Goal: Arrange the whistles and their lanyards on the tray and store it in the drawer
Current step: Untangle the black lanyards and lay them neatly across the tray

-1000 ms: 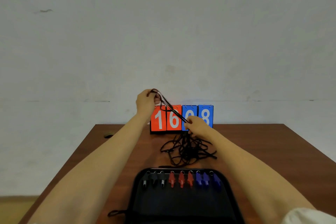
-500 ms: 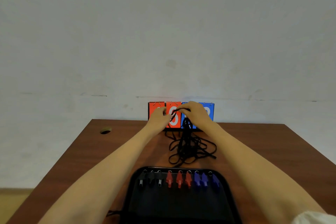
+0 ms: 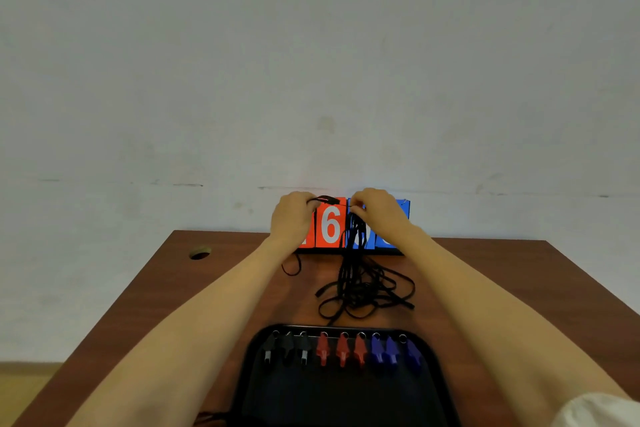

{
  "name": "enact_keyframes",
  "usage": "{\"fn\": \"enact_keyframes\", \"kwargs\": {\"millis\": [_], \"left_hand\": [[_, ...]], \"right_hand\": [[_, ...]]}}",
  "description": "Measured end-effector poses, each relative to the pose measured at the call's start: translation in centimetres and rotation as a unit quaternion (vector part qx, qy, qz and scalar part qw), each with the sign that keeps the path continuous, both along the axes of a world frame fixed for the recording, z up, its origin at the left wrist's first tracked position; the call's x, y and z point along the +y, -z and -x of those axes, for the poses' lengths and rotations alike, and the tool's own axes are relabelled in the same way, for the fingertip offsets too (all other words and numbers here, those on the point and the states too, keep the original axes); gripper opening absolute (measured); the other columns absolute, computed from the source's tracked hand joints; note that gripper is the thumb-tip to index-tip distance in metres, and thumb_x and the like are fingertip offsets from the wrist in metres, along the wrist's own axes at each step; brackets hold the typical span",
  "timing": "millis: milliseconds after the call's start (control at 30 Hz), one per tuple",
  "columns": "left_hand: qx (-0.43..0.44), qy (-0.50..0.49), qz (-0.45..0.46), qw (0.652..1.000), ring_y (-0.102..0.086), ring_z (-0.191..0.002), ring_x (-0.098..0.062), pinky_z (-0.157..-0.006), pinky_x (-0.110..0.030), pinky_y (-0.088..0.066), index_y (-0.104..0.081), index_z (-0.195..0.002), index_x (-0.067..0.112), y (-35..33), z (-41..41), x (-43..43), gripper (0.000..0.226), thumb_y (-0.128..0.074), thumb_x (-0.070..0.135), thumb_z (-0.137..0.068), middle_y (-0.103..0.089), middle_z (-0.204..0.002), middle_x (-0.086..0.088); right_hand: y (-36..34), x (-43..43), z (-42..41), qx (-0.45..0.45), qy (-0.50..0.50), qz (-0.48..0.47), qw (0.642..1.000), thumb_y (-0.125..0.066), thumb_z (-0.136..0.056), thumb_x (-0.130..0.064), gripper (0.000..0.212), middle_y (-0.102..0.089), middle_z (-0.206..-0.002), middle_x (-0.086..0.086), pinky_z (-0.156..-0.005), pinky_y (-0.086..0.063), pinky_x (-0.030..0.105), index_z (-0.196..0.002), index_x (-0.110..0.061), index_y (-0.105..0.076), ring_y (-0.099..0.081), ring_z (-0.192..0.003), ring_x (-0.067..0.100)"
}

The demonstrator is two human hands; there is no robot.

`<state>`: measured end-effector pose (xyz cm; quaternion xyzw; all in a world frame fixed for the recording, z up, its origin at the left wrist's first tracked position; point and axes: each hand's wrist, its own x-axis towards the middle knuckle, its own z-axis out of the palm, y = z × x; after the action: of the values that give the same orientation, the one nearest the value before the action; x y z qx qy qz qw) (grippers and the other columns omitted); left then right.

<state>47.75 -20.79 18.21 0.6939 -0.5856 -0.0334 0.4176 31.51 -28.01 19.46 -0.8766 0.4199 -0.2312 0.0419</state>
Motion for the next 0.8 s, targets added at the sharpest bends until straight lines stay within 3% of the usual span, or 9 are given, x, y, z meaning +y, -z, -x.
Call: {"fn": "enact_keyframes", "kwargs": {"millis": [100, 200, 267, 333, 467, 600, 700, 800], "left_hand": [[-0.01, -0.003, 0.0, 1.0, -0.064, -0.087, -0.026, -0.078, -0.035, -0.052, -0.07, -0.102, 0.005, 0.0, 0.4, -0.3, 0.032, -0.044, 0.022, -0.097, -0.07, -0.099, -0.012], [0.013, -0.029, 0.008, 0.999, -0.063, -0.091, -0.025, -0.075, -0.03, -0.047, -0.069, -0.104, 0.005, -0.1, 0.1, -0.3, 0.032, -0.043, 0.022, -0.098, -0.07, -0.101, -0.011], [0.021, -0.038, -0.003, 0.999, -0.063, -0.09, -0.029, -0.074, -0.032, -0.046, -0.069, -0.103, 0.004, 0.2, -0.6, -0.3, 0.03, -0.045, 0.02, -0.097, -0.07, -0.098, -0.013], [0.018, -0.028, -0.033, 0.999, -0.062, -0.08, -0.028, -0.069, -0.031, -0.044, -0.069, -0.103, 0.004, 0.5, -1.0, -0.2, 0.028, -0.046, 0.02, -0.097, -0.07, -0.094, -0.015], [0.022, 0.003, -0.052, 0.998, -0.052, -0.069, -0.019, -0.066, -0.031, -0.043, -0.069, -0.093, 0.004, 1.1, -0.4, -0.1, 0.026, -0.047, 0.019, -0.097, -0.066, -0.082, -0.009], [0.048, 0.019, -0.055, 0.997, -0.041, -0.054, -0.013, -0.049, -0.016, -0.031, -0.052, -0.066, 0.009, 0.7, 0.9, 0.3, 0.032, -0.048, 0.019, -0.096, -0.046, -0.057, 0.001], [0.058, 0.043, -0.045, 0.996, -0.038, -0.052, -0.009, -0.054, -0.012, -0.036, -0.055, -0.071, 0.006, 0.1, 1.5, 0.8, 0.028, -0.049, 0.017, -0.095, -0.044, -0.056, 0.002], [0.042, 0.042, -0.042, 0.997, -0.041, -0.053, -0.007, -0.049, -0.016, -0.031, -0.058, -0.075, 0.007, -0.4, 1.5, 1.8, 0.026, -0.049, 0.019, -0.096, -0.051, -0.062, 0.0]], "right_hand": [[-0.3, -0.4, -1.0, 0.07, 0.033, 0.032, 0.997, -0.044, -0.093, -0.005, 0.017, -0.058, -0.098, 0.014, -0.066, -0.036, 0.03, -0.096, 0.0, -0.06, -0.05, -0.077, 0.026], [0.6, -1.3, -0.8, 0.114, 0.071, -0.012, 0.991, -0.043, -0.09, 0.005, 0.016, -0.054, -0.098, 0.013, -0.06, -0.034, 0.028, -0.091, -0.005, -0.055, -0.046, -0.075, 0.024], [2.1, -2.0, 0.1, 0.109, 0.081, -0.071, 0.988, -0.043, -0.09, 0.006, 0.025, -0.057, -0.111, 0.014, -0.062, -0.038, 0.028, -0.107, -0.005, -0.057, -0.052, -0.081, 0.026], [3.4, -2.2, 0.8, 0.052, 0.07, -0.132, 0.987, -0.047, -0.09, 0.004, 0.042, -0.052, -0.126, 0.014, -0.068, -0.041, 0.031, -0.13, -0.009, -0.047, -0.055, -0.088, 0.026], [3.2, -0.4, 0.2, -0.104, -0.003, -0.193, 0.976, -0.048, -0.094, -0.008, 0.038, -0.055, -0.129, 0.007, -0.078, -0.047, 0.025, -0.132, -0.015, -0.048, -0.054, -0.091, 0.016], [1.4, 1.9, -0.7, -0.173, -0.065, -0.245, 0.952, -0.052, -0.091, -0.009, 0.045, -0.056, -0.118, -0.003, -0.052, -0.047, 0.007, -0.134, -0.02, -0.046, -0.06, -0.078, 0.008], [1.0, 2.9, -0.6, -0.194, -0.085, -0.26, 0.942, -0.058, -0.092, -0.018, 0.032, -0.063, -0.104, 0.001, -0.05, -0.046, 0.008, -0.124, -0.015, -0.054, -0.062, -0.069, 0.009], [0.4, 3.4, -0.3, -0.261, -0.078, -0.254, 0.928, -0.055, -0.094, -0.011, 0.012, -0.066, -0.079, 0.006, -0.056, -0.052, 0.011, -0.098, -0.004, -0.063, -0.061, -0.064, 0.013]]}}
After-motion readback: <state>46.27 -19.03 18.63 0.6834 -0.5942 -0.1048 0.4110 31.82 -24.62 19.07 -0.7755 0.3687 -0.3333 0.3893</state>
